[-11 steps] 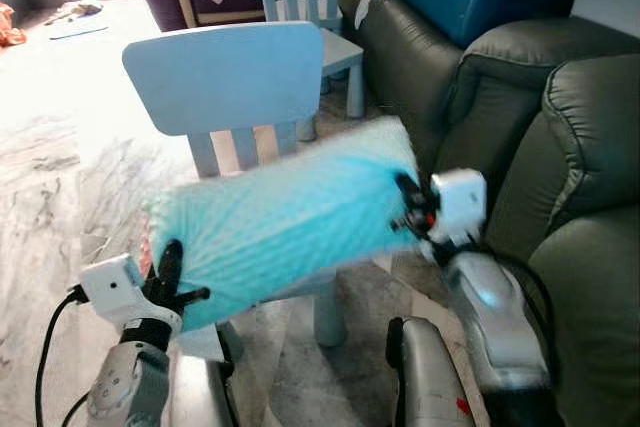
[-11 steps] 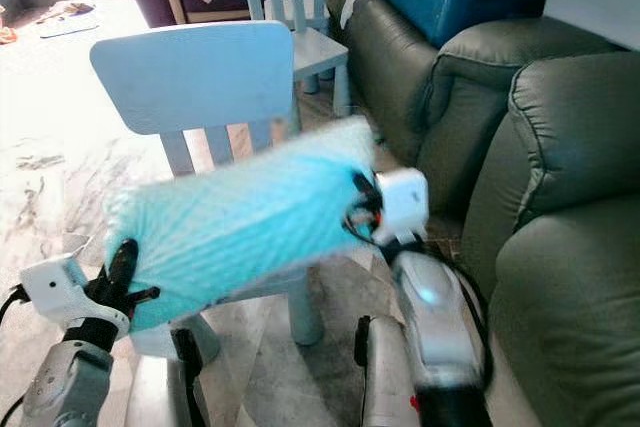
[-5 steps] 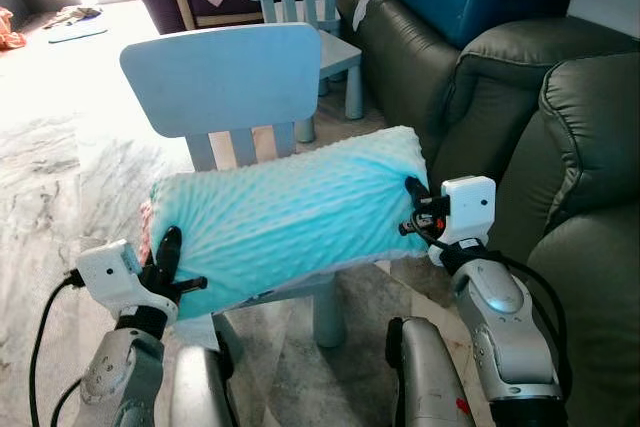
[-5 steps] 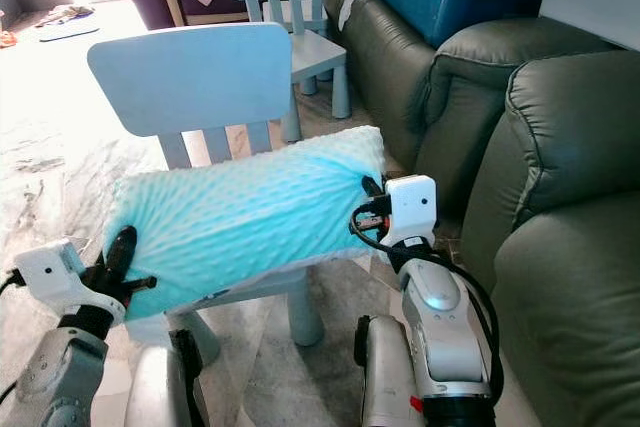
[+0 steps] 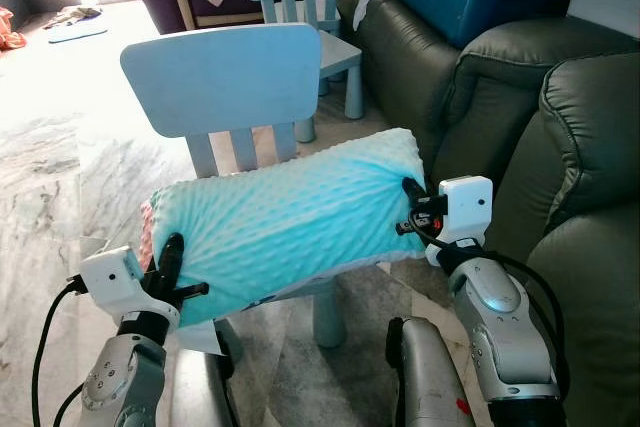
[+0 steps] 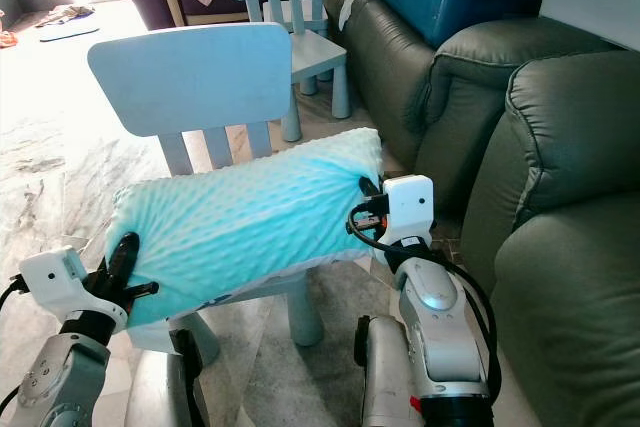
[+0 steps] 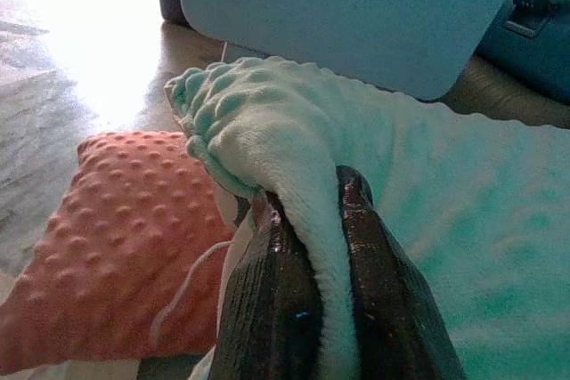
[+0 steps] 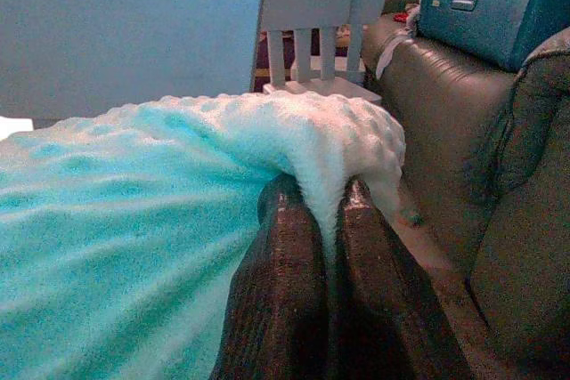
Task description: Move the pillow to the sofa
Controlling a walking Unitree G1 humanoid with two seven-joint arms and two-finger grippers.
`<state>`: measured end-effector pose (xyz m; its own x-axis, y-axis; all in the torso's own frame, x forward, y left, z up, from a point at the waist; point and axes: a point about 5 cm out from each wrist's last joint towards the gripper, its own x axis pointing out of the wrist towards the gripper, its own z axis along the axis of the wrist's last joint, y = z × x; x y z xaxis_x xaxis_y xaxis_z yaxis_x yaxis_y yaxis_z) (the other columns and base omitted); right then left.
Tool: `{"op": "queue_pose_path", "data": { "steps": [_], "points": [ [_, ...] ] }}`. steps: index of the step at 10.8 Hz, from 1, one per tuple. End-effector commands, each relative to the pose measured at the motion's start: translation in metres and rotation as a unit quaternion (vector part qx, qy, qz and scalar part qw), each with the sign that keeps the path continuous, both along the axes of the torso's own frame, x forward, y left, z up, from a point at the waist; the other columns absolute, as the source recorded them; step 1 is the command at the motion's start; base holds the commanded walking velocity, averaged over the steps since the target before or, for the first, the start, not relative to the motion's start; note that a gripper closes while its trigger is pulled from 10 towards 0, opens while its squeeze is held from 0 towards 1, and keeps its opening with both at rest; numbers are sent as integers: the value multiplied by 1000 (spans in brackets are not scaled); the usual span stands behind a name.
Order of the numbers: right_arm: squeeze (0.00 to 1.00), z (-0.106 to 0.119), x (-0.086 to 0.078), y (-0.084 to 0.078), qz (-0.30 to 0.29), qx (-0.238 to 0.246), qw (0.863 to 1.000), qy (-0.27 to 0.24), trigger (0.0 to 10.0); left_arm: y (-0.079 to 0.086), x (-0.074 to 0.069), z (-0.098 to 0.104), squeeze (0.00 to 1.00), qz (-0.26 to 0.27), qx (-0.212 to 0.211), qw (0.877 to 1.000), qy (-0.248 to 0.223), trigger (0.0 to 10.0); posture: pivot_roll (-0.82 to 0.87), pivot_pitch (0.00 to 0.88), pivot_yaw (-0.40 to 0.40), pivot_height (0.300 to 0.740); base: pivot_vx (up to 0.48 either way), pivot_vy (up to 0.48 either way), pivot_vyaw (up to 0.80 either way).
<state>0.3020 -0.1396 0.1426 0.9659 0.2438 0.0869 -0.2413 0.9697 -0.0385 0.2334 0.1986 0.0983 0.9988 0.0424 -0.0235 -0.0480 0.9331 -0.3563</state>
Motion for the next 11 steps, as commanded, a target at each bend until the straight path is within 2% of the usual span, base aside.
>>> {"op": "queue_pose_path", "data": {
  "steps": [1,5,8,11],
  "points": [
    [0,13,2,3,4,5,1000,-24,0,0,-1,3,0,-2,3,1000,-5,0,-168,0,46,465,0,0,0],
    [0,13,1,3,6,6,1000,-25,0,0,0,3,0,-5,4,1000,-4,0,-168,0,48,465,0,0,0],
    [0,13,2,4,7,7,1000,-25,0,-1,0,2,0,-7,3,1000,-2,0,-167,0,48,504,0,0,0],
    [0,13,2,5,10,10,1000,-24,0,-2,0,2,0,-8,2,1000,-1,0,-167,0,49,569,0,0,0]
  ]
}}
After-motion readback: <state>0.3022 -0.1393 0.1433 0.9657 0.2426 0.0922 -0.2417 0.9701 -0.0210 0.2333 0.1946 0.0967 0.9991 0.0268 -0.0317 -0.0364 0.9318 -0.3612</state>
